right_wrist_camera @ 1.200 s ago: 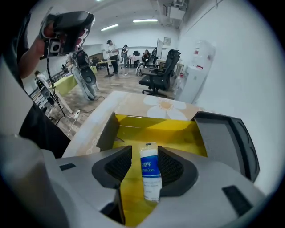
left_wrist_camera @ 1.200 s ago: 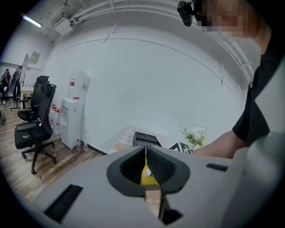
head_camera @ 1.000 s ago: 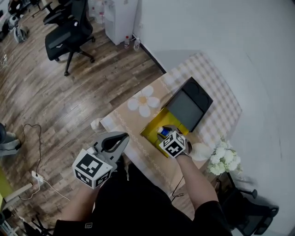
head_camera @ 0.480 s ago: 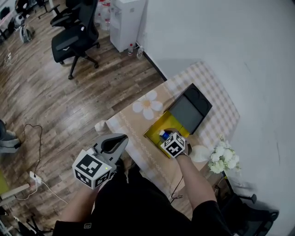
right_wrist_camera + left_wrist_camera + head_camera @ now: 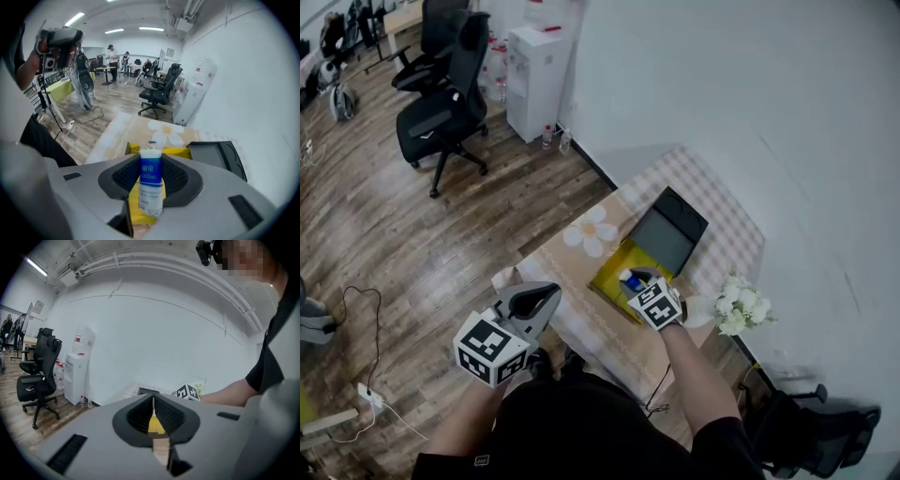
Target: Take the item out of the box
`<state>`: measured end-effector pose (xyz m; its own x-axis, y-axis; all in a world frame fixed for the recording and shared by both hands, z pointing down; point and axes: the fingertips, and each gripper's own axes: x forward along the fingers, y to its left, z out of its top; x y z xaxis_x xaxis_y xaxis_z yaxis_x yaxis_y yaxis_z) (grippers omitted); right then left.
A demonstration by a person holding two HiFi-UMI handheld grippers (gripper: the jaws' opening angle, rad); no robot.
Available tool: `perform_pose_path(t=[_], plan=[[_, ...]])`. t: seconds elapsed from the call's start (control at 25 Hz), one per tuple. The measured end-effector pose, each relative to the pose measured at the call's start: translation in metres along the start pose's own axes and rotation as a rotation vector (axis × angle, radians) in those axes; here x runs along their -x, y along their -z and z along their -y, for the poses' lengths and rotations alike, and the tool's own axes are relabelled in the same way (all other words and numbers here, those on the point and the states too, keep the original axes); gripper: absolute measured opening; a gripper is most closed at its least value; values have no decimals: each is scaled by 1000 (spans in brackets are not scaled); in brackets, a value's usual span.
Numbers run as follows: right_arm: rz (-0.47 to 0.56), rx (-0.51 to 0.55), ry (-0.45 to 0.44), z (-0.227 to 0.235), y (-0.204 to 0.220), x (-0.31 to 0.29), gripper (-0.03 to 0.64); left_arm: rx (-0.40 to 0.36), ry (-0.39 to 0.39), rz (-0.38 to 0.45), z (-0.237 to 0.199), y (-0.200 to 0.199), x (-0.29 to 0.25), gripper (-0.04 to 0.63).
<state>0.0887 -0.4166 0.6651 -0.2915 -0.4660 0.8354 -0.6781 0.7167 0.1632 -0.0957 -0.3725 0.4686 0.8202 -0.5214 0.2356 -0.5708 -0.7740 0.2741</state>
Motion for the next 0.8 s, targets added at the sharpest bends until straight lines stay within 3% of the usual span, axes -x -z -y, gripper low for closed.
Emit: perform_pose_path(t=[0.44,0.8], plan=[[274,-121,59,-13,-50,97,143,-72,87,28,35,-21,-1,21],[589,-262,36,-10,-68,190,141,-133,105,33,70,-43,-28,21]])
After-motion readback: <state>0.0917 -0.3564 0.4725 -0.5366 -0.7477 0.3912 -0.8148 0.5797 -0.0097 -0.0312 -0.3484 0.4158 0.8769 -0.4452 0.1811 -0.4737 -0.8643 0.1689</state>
